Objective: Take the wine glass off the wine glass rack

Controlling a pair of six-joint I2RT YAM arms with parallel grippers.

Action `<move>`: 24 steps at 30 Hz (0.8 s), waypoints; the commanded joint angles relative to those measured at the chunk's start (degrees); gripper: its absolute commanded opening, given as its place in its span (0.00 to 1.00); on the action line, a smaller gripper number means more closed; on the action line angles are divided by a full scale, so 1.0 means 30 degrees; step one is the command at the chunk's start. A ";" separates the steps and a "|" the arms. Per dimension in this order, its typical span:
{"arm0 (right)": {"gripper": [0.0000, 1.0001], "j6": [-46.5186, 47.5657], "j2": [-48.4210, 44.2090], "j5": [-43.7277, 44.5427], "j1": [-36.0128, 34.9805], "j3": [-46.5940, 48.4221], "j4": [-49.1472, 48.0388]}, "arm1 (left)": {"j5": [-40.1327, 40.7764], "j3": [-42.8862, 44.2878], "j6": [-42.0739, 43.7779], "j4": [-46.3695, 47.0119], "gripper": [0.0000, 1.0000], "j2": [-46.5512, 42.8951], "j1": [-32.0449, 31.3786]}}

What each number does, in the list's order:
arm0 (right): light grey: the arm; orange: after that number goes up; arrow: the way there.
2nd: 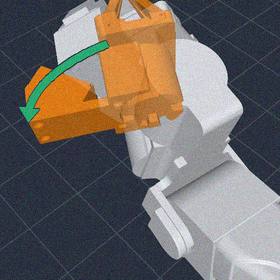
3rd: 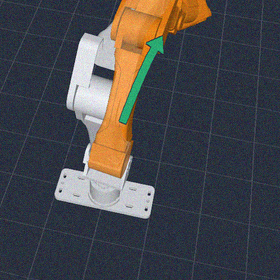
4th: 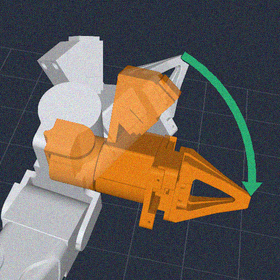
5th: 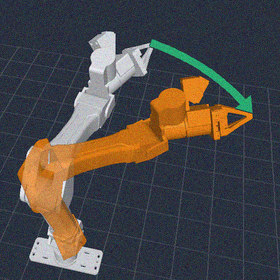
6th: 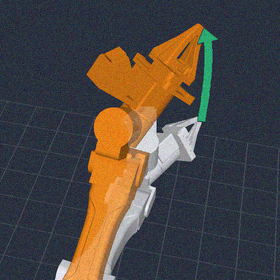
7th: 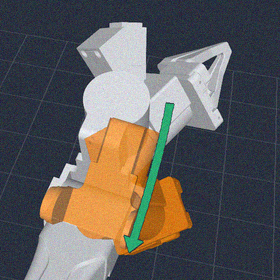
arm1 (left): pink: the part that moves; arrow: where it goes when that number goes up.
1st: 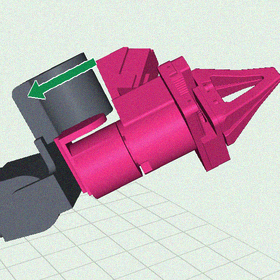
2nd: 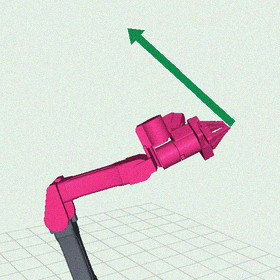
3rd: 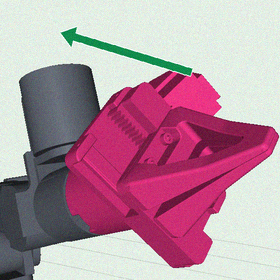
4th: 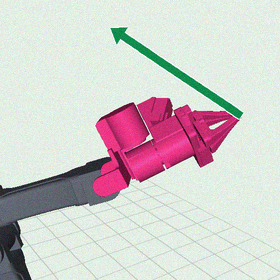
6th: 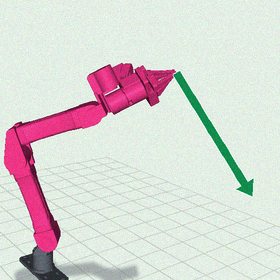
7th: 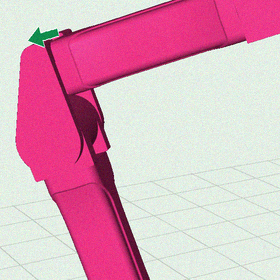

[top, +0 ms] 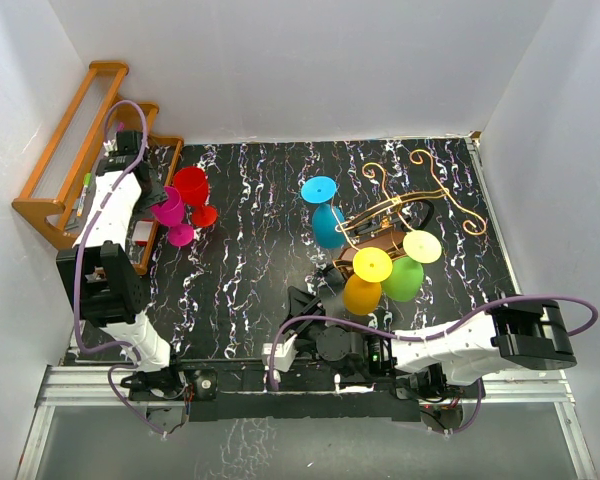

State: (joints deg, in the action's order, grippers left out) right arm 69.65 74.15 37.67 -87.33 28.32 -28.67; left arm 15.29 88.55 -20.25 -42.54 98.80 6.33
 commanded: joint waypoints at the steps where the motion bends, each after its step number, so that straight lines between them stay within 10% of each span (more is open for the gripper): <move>1: 0.47 -0.0631 -0.0229 0.0063 -0.0099 0.0843 -0.0820 | 0.0379 0.0882 -0.0060 -0.0804 0.45 -0.1267 0.0181; 16: 0.49 -0.8225 0.2110 0.0261 0.1080 1.4556 0.6369 | -0.5910 -0.4142 -0.2155 0.2632 0.53 -1.1615 0.0191; 24: 0.49 -2.3950 0.5924 -0.8174 1.2298 2.9511 2.0394 | -1.0220 -0.5509 -0.3113 0.3266 0.53 -1.2921 0.0177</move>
State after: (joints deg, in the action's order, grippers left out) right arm 26.17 90.15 28.21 -66.92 100.84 9.30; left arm -5.74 74.48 -27.57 -34.72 58.87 6.66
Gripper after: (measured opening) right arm 0.492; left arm 0.527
